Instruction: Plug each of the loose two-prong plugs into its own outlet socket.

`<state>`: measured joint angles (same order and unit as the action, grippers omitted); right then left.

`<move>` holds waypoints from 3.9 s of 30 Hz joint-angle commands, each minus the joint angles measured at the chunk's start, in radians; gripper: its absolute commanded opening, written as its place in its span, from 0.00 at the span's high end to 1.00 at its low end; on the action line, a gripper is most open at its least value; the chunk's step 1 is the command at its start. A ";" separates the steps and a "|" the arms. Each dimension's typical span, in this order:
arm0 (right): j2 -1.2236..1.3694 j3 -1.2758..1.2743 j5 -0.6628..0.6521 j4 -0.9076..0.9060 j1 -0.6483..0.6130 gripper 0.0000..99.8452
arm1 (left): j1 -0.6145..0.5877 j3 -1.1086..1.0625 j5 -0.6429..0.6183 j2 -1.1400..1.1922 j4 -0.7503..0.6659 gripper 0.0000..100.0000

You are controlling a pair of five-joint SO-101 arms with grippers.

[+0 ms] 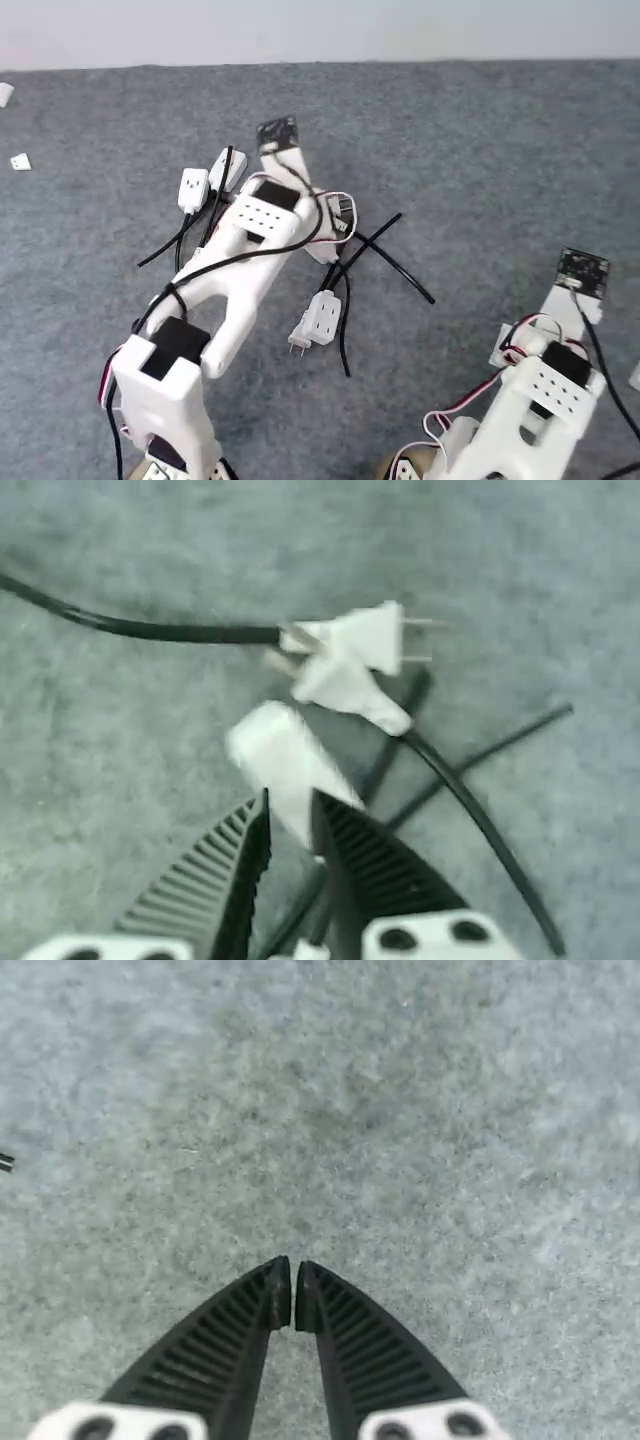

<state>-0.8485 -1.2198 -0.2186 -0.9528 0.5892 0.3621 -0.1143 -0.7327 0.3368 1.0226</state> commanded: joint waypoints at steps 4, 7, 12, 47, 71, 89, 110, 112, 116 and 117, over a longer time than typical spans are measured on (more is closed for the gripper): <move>-0.015 -0.005 -0.015 0.022 -0.012 0.99 | -0.003 -0.102 -0.092 -0.055 -0.117 0.72; -0.015 -0.006 -0.015 0.022 -0.013 0.99 | -0.003 -0.110 -0.091 -0.055 -0.121 0.70; -0.015 -0.006 -0.015 0.022 -0.013 0.99 | -0.003 -0.114 -0.091 -0.052 -0.143 0.70; -0.015 -0.052 -0.017 0.105 -0.054 0.99 | -0.201 -0.005 0.480 -0.522 0.482 0.99; -0.015 -0.060 -0.018 0.107 -0.056 0.99 | -0.265 -0.642 0.729 -0.451 0.000 0.77; -0.015 -0.066 -0.057 0.108 -0.056 0.99 | -0.351 -0.615 0.735 -0.914 0.178 0.92; -0.015 -0.066 -0.057 0.108 -0.056 0.99 | -0.333 -0.521 0.615 -0.377 0.057 0.99; -0.015 -0.066 -0.057 0.108 -0.056 0.99 | -0.295 -0.536 0.611 -0.404 0.057 0.99; -0.016 -0.066 -0.057 0.110 -0.056 0.99 | -0.222 -0.572 0.551 -0.493 0.057 0.99; -0.016 -0.066 -0.057 0.110 -0.056 0.99 | -0.203 -0.582 0.545 -0.516 0.057 0.99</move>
<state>-0.8485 -1.2935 -0.2647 -0.8623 0.5416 0.1043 -0.6897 -0.1573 -0.0974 1.0717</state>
